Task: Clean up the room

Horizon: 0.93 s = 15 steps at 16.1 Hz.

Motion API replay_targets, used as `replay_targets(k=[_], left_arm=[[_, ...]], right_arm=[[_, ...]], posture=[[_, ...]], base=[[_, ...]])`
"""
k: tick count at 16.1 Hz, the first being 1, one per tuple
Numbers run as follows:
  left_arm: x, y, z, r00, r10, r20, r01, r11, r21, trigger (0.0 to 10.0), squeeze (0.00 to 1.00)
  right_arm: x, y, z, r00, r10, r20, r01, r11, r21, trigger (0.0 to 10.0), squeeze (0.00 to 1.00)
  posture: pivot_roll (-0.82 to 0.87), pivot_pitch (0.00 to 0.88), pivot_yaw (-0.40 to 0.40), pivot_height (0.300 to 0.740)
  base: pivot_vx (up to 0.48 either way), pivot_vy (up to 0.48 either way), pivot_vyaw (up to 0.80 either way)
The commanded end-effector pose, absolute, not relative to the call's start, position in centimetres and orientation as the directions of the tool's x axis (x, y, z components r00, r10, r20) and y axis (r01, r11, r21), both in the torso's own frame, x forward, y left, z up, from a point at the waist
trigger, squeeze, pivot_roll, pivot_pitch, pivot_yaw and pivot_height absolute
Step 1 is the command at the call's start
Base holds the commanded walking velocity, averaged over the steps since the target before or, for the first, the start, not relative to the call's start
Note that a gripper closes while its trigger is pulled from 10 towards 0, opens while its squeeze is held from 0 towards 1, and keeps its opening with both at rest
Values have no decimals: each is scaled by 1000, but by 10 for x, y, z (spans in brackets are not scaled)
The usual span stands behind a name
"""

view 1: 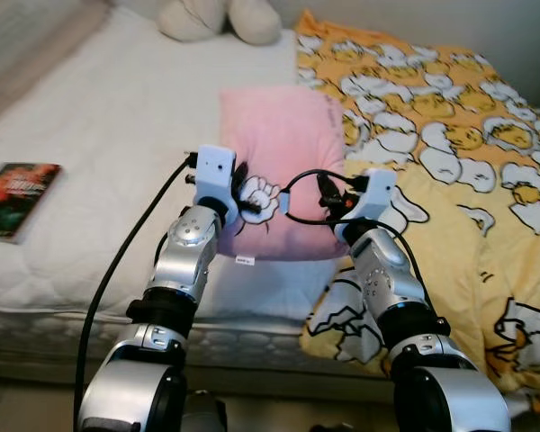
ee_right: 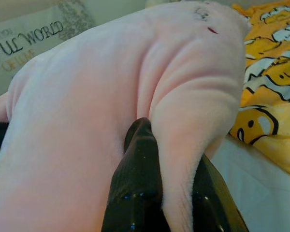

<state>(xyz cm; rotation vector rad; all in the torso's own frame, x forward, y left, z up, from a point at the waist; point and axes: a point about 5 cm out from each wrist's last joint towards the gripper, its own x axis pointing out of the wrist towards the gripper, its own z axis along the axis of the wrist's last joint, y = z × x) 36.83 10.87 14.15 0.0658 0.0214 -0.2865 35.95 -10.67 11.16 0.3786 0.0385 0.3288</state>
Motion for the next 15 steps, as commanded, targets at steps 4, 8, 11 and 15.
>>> replay_targets(k=[4, 8, 11, 15], left_arm=[[373, 101, 154, 951, -308, 11, 304, 945, 124, 10000, 0], [374, 102, 152, 957, -291, 7, 289, 952, 102, 10000, 0], [374, 102, 150, 960, -280, -1, 278, 954, 111, 10000, 0], [376, 103, 150, 963, -269, -10, 268, 956, 118, 10000, 0]], right_arm=[[361, -113, 116, 955, 293, 49, -292, 892, 344, 10000, 0], [358, -112, 112, 955, 295, 35, -288, 893, 346, 10000, 0], [358, -111, 112, 952, 305, 33, -297, 890, 346, 10000, 0], [357, -109, 110, 947, 320, 26, -309, 886, 345, 10000, 0]], posture=[[101, 0, -51, 740], [99, 0, -47, 740], [98, 0, -48, 740], [99, 0, -49, 740]], base=[[0, 0, 0], [0, 102, 0], [0, 454, 0], [0, 474, 0]])
